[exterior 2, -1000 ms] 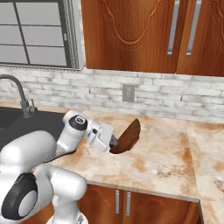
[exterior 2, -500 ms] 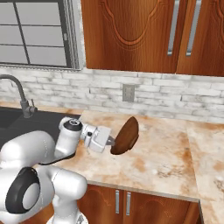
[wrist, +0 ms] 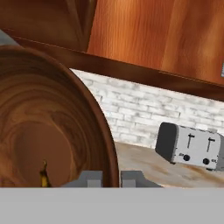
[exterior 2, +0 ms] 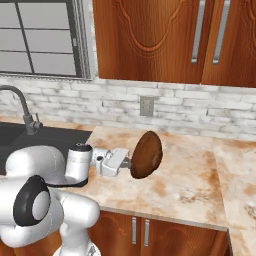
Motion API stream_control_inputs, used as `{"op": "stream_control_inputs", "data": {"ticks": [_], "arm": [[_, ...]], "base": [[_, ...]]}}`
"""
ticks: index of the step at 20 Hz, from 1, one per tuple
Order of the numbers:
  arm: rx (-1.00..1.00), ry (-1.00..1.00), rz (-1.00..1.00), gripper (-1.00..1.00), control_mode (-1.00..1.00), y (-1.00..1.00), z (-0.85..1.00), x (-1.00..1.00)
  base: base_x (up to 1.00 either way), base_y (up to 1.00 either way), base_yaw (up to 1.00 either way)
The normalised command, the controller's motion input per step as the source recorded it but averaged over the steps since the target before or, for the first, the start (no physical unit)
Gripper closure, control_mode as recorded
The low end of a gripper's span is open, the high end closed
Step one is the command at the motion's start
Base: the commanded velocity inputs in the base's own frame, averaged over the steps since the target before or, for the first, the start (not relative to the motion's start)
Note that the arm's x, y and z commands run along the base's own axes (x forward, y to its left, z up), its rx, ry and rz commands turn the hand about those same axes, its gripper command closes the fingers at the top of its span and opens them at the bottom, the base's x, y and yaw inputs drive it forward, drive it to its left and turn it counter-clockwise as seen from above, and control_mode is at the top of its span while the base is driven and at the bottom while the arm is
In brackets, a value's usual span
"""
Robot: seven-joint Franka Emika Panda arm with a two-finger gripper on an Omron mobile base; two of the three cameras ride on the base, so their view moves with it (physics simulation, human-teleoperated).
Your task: Dump the banana and carrot from the bowl so the bowl can be washed. Place the bowl in the sink after clearing the leftovers.
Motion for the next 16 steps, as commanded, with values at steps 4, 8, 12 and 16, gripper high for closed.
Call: {"op": "stream_control_inputs", "data": {"ticks": [4,8,12,16], "arm": [[-0.12,0.00,-0.09,1.00,-1.00,0.00,0.19,-0.04],[-0.04,0.05,0.00,1.00,-1.00,0.00,-0.11,0.10],[0.00,0.02,-0.04,1.00,-1.00,-0.03,0.03,0.01],[0.00,-0.02,-0.21,1.00,-1.00,-0.32,0.46,-0.33]], "base": [[0.00,0.00,0.00],[0.00,0.00,0.00],[0.00,0.00,0.00],[0.00,0.00,0.00]]}}
